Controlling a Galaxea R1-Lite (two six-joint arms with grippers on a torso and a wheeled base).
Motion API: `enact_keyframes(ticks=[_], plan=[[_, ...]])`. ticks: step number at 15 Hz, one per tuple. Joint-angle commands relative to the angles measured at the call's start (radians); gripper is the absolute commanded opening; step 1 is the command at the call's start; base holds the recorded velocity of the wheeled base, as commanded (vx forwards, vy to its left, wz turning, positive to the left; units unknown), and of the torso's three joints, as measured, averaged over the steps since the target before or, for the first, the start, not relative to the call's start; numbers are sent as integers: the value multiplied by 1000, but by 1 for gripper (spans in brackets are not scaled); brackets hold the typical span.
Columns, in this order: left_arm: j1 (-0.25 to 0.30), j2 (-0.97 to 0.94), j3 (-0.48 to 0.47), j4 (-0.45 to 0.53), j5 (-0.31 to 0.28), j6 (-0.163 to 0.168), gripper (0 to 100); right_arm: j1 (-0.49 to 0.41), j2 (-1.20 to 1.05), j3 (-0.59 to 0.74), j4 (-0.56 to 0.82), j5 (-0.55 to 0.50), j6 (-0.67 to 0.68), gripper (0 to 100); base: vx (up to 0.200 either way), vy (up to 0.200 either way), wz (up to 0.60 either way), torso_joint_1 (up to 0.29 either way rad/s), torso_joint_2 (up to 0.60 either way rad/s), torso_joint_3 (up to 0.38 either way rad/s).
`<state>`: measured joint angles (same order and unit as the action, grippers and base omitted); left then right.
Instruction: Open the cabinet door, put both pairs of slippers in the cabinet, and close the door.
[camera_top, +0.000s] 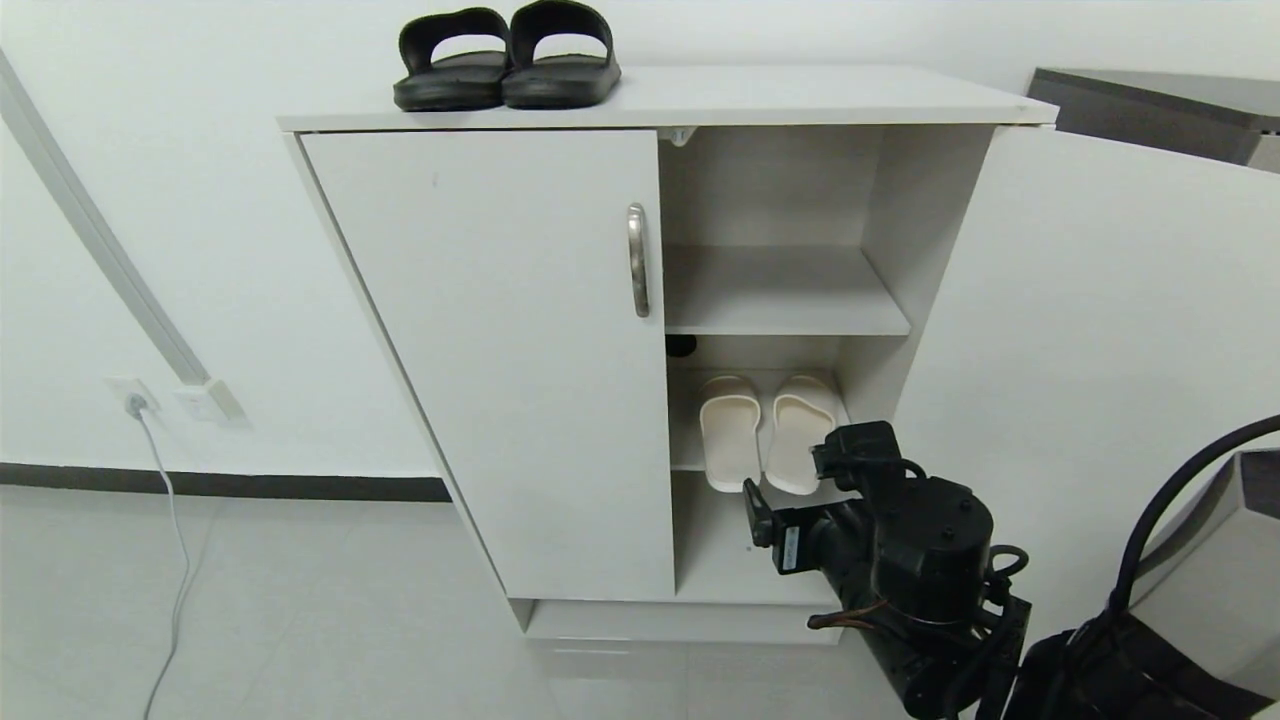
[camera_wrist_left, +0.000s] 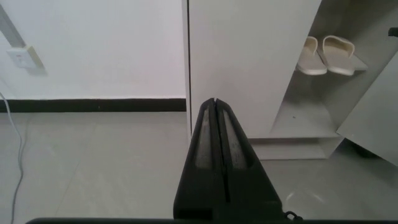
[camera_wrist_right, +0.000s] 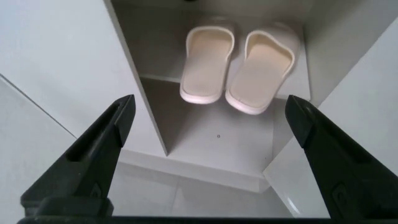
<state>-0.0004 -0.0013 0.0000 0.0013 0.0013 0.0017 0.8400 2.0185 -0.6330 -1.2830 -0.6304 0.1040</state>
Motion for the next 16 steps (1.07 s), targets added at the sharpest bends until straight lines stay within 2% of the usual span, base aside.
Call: enact_keyframes(ticks=[1, 9, 12, 16], plan=[[0, 1, 0, 0, 2, 0, 0, -2, -4, 4, -1, 0, 0, 100, 0, 0, 0, 2, 2, 154], [0, 1, 0, 0, 3, -2, 0, 4, -4, 56, -19, 31, -9, 100, 0, 0, 0, 0, 0, 11], [0, 1, 0, 0, 0, 0, 0, 7, 6, 105, -85, 66, -78, 100, 0, 200, 0, 2, 2, 5], [0, 1, 0, 0, 2, -2, 0, 8, 8, 114, -84, 67, -79, 100, 0, 200, 0, 4, 1, 2]])
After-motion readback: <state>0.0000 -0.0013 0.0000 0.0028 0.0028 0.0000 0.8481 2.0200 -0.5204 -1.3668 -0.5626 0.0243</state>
